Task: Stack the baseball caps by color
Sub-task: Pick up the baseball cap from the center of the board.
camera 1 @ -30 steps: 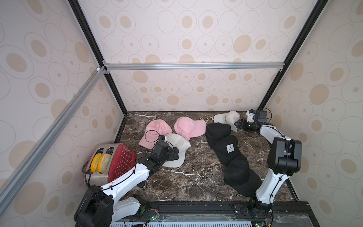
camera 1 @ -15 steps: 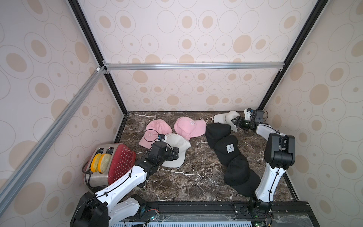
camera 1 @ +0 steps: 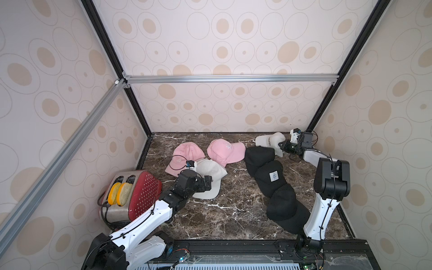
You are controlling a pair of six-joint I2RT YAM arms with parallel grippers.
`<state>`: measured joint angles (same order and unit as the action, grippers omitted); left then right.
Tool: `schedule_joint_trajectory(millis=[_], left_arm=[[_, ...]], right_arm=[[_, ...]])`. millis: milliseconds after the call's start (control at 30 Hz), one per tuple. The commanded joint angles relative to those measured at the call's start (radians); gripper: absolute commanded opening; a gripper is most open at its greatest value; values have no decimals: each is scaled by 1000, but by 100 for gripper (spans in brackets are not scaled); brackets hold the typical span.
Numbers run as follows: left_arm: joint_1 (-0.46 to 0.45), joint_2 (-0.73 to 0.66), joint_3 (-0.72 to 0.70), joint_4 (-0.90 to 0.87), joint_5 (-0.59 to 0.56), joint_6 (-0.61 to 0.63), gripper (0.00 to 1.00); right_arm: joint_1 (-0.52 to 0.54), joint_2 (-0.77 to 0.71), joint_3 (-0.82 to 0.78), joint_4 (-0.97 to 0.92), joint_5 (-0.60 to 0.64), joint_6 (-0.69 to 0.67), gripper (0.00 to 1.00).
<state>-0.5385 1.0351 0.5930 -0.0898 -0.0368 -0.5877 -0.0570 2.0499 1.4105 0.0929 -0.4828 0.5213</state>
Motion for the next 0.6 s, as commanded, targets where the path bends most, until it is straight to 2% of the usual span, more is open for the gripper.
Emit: schedule_joint_trajectory(millis=[0, 233, 433, 567], left_arm=[[2, -6, 0, 30, 48, 33, 99], [3, -20, -7, 29, 19, 28, 99], [3, -17, -3, -13, -59, -8, 99], [3, -10, -4, 0, -51, -17, 99]], right_arm=[[5, -68, -28, 32, 40, -25, 0], [3, -148, -96, 94, 93, -45, 0], [2, -251, -204, 179, 246, -43, 0], [2, -318, -279, 236, 289, -54, 0]])
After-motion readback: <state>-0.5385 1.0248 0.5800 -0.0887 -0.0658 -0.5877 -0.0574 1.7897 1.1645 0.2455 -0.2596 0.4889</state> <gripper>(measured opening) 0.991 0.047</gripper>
